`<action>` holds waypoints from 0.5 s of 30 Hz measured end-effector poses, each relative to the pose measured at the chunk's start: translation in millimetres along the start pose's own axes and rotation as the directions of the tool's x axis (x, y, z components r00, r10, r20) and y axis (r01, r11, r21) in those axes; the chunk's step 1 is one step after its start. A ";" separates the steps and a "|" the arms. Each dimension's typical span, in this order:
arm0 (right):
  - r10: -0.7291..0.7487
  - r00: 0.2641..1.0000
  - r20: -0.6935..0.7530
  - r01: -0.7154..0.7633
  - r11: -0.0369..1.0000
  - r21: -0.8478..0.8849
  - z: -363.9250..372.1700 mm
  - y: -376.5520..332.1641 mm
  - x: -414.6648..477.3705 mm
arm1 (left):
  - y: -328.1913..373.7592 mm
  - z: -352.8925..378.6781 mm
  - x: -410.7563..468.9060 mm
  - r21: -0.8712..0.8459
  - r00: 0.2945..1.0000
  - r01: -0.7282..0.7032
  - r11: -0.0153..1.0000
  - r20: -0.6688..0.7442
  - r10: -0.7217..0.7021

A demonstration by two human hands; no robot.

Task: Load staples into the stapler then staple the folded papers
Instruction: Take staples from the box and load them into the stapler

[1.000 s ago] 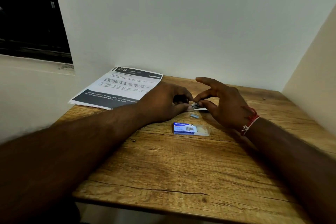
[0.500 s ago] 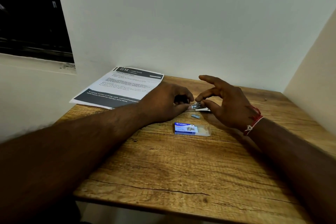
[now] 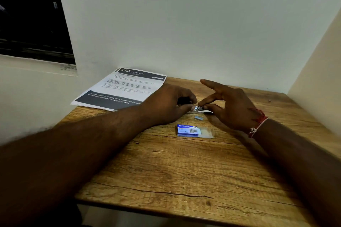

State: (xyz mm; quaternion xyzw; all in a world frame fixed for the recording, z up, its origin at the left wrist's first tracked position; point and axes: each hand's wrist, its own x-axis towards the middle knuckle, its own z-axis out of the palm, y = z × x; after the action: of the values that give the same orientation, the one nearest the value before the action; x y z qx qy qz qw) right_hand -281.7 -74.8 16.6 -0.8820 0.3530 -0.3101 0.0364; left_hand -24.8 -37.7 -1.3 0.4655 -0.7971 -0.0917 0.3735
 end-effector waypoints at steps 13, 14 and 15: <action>0.043 0.996 0.080 -0.050 0.995 0.089 -5.4 -3.1 -0.9 | 3.9 -1.8 -0.4 0.013 1.000 -0.012 1.000 -0.003 0.012; 0.052 0.994 0.094 -0.060 0.994 0.093 -4.9 -3.4 -0.9 | 4.0 -1.8 -0.6 0.005 1.000 -0.010 1.000 -0.007 0.010; 0.058 0.993 0.106 -0.068 0.993 0.097 -4.4 -3.7 -0.7 | 3.9 -1.2 -0.7 -0.007 1.000 -0.008 1.000 -0.015 0.008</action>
State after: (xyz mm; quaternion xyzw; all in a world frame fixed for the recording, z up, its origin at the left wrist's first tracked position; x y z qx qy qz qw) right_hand -282.4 -70.9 20.7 -0.8822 0.3622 -0.2804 0.1088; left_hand -26.4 -34.7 1.2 0.4618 -0.7958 -0.0895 0.3813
